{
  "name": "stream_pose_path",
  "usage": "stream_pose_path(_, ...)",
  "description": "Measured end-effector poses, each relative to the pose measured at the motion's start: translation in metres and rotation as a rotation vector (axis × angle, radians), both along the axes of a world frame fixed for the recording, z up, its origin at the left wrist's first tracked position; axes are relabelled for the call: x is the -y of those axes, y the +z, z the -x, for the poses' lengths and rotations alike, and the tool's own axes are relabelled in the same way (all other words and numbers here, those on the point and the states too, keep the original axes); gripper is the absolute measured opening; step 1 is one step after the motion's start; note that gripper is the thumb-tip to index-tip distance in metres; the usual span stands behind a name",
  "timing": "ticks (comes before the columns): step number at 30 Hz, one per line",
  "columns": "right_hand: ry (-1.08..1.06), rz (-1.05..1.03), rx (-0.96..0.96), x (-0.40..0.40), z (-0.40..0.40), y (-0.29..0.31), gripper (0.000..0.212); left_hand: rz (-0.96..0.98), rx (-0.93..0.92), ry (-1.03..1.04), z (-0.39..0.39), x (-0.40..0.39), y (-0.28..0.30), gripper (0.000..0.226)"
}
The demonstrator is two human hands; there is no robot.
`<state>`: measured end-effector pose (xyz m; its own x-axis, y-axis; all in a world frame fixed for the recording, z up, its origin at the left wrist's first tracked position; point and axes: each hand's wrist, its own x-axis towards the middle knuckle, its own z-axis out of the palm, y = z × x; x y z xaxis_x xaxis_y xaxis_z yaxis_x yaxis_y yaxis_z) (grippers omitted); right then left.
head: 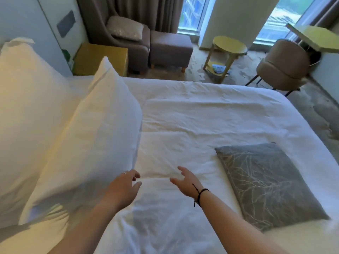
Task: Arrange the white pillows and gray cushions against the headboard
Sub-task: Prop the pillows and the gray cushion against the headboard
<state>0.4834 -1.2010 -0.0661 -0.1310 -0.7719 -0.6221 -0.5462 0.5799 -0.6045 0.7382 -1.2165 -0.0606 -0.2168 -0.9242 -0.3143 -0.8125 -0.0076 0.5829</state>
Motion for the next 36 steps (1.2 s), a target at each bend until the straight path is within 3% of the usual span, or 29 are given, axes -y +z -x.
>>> stream_pose_path(6,-0.265,-0.050,-0.279,-0.077,0.212,-0.054,0.068,-0.116,0.068,-0.070,0.136,-0.022,-0.019,0.010)
stream_pose_path(10,-0.285,-0.237,-0.506,-0.125,0.308,-0.101,0.087,-0.159,0.071,-0.123,0.226,-0.034,-0.025,0.011)
stream_pose_path(16,-0.045,-0.368,-0.489,-0.164,0.351,-0.162,0.135,-0.225,0.076,-0.158,0.307,-0.056,-0.037,0.014)
stream_pose_path(20,-0.050,-0.361,-0.531,-0.159,0.351,-0.184,0.146,-0.260,0.121,-0.162,0.331,-0.062,-0.050,0.016)
stream_pose_path(25,-0.054,-0.260,-0.692,-0.162,0.345,-0.202,0.083,-0.326,0.155,-0.192,0.354,-0.070,-0.068,0.017)
stream_pose_path(29,-0.006,-0.227,-0.654,-0.158,0.356,-0.189,0.065,-0.366,0.136,-0.167,0.362,-0.076,-0.073,0.015)
stream_pose_path(33,-0.106,-0.161,-0.525,-0.151,0.383,-0.157,0.034,-0.383,0.077,-0.116,0.364,-0.078,-0.061,0.014)
stream_pose_path(36,-0.203,-0.136,-0.388,-0.134,0.383,-0.117,0.033,-0.396,0.021,-0.087,0.363,-0.077,-0.048,0.016)
